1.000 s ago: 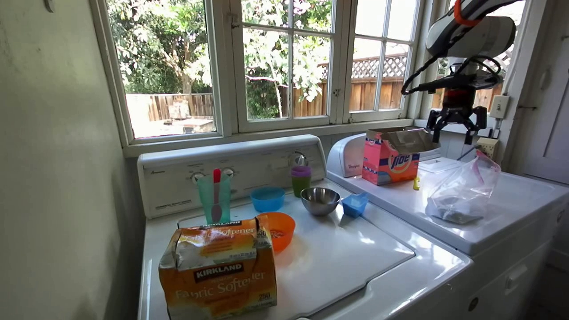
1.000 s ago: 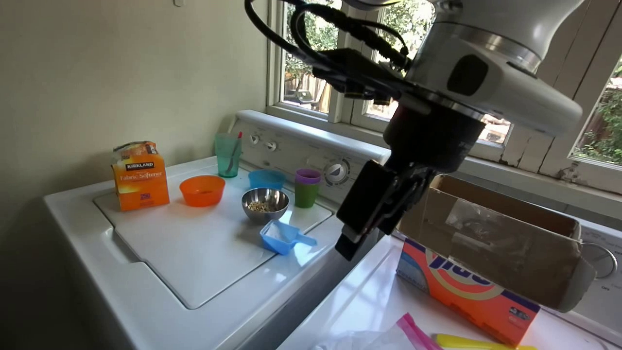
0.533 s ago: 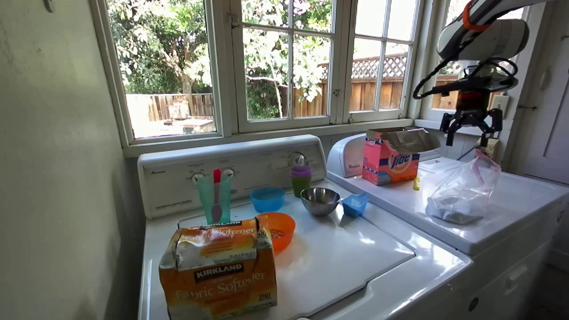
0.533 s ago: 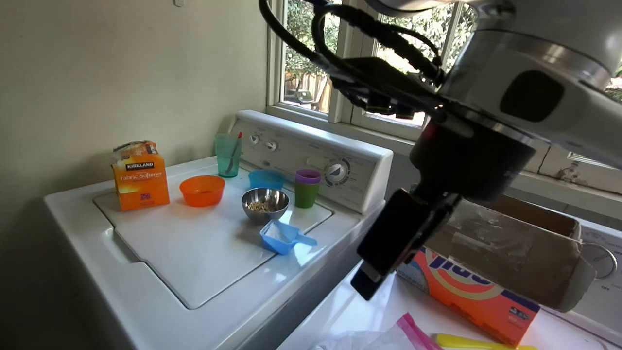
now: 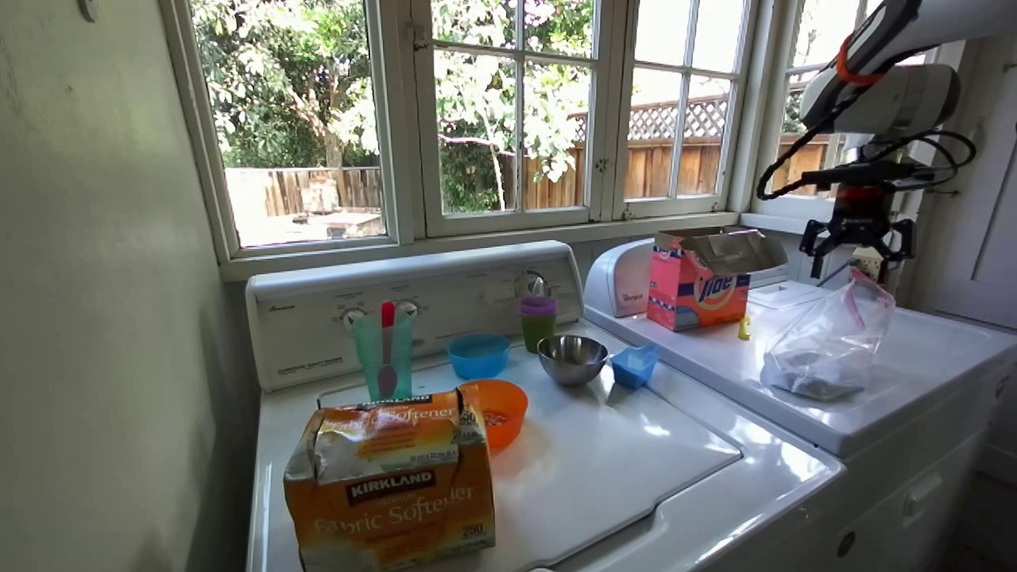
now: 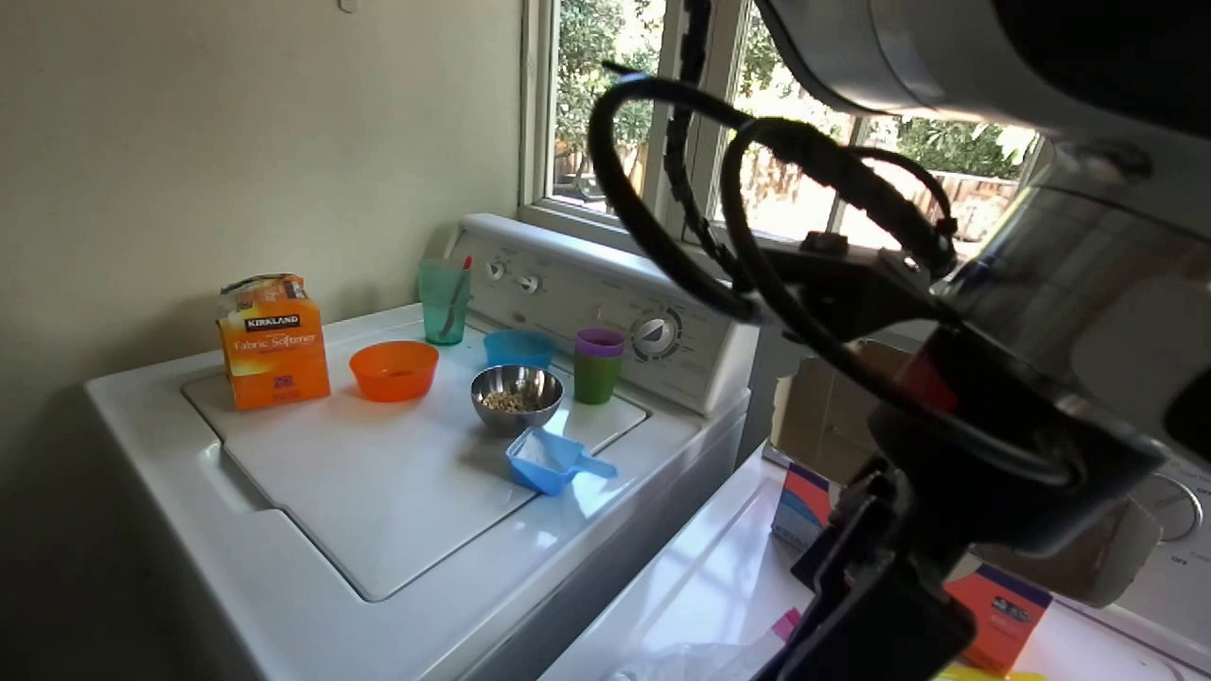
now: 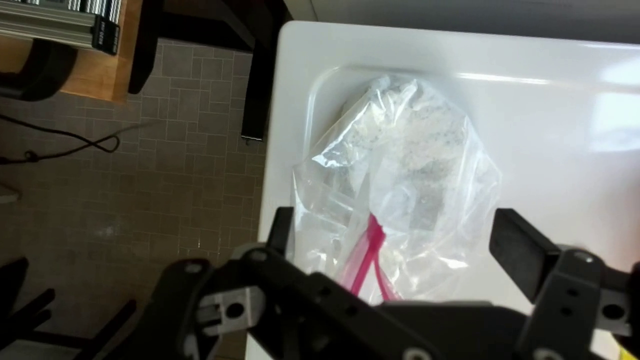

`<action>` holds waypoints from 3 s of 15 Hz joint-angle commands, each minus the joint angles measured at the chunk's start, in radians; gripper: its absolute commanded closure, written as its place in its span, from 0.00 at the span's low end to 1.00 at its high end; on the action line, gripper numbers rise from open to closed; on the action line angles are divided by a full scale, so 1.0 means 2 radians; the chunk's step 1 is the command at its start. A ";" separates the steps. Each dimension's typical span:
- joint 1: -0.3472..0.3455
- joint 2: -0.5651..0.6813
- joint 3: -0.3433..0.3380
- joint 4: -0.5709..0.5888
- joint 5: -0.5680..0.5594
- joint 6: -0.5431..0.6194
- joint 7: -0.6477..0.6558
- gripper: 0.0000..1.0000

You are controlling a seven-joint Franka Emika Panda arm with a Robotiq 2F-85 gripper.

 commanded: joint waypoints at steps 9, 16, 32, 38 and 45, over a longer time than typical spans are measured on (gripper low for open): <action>-0.025 0.086 -0.016 0.065 0.038 0.008 -0.009 0.00; -0.039 0.142 -0.016 0.104 0.040 0.008 0.017 0.03; -0.015 0.128 -0.015 0.117 0.041 0.021 0.117 1.00; 0.038 0.035 -0.022 0.050 0.015 0.063 0.164 1.00; 0.093 -0.099 -0.010 -0.035 -0.073 0.161 0.274 1.00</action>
